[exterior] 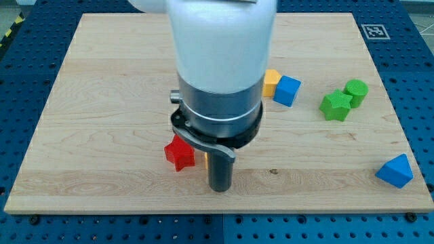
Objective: Move the red star closer to the yellow heart
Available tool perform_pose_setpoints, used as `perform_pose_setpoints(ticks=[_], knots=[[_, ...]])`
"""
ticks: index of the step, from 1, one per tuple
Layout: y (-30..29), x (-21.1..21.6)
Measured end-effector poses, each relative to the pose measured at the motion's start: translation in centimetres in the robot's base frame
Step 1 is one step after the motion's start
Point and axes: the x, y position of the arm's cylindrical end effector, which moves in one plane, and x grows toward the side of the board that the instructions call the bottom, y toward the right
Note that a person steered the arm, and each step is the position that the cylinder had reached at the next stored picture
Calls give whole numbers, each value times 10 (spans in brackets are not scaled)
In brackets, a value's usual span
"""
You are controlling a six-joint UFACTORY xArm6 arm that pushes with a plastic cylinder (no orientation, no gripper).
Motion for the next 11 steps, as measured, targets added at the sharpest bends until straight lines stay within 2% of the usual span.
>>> perform_pose_setpoints(ticks=[3, 5, 6, 9, 11], knots=[[-73, 22], [-121, -23], [-123, -31], [-77, -39], [-74, -39]])
